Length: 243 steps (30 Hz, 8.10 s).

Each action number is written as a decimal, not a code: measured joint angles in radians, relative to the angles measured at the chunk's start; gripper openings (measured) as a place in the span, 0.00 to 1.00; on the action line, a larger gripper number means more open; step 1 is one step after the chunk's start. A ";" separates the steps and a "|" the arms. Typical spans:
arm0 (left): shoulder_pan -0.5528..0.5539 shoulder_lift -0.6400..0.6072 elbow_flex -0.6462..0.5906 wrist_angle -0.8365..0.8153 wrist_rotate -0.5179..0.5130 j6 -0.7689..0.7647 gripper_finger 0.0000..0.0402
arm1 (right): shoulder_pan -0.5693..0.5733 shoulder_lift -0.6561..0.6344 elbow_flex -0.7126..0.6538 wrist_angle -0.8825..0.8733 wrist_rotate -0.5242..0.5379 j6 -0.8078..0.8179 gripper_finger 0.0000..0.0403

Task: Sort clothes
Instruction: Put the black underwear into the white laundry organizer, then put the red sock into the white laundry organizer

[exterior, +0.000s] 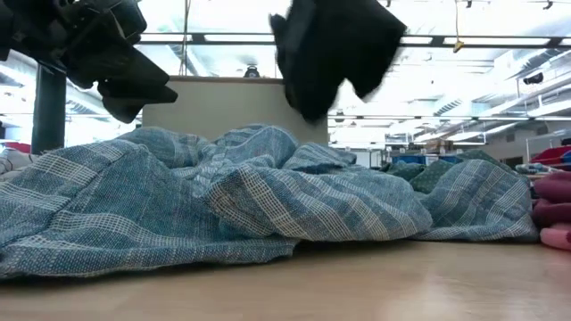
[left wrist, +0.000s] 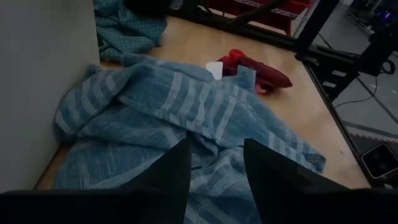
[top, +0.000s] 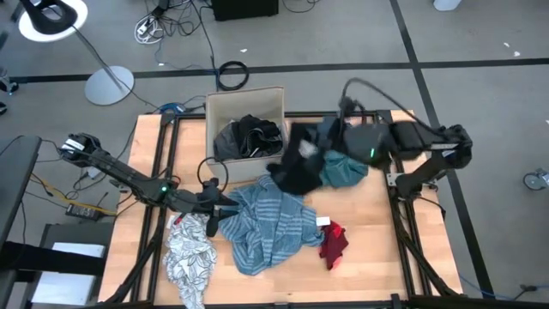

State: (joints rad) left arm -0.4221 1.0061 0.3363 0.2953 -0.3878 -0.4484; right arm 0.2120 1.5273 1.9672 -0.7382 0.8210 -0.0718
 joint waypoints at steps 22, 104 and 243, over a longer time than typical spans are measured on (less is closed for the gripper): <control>0.000 0.000 0.000 -0.014 0.007 0.005 0.38 | -0.441 0.341 0.099 0.382 -0.612 0.014 0.01; 0.000 0.001 0.002 -0.048 0.006 -0.002 0.38 | -0.029 -0.359 -0.878 0.056 -0.622 0.683 0.40; 0.001 0.001 0.001 -0.054 -0.017 -0.002 0.38 | -0.574 0.568 0.046 0.157 -0.886 0.244 0.25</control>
State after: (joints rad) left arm -0.4207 1.0069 0.3375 0.2410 -0.4046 -0.4500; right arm -0.3622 2.0949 2.0132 -0.5808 -0.0654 0.1726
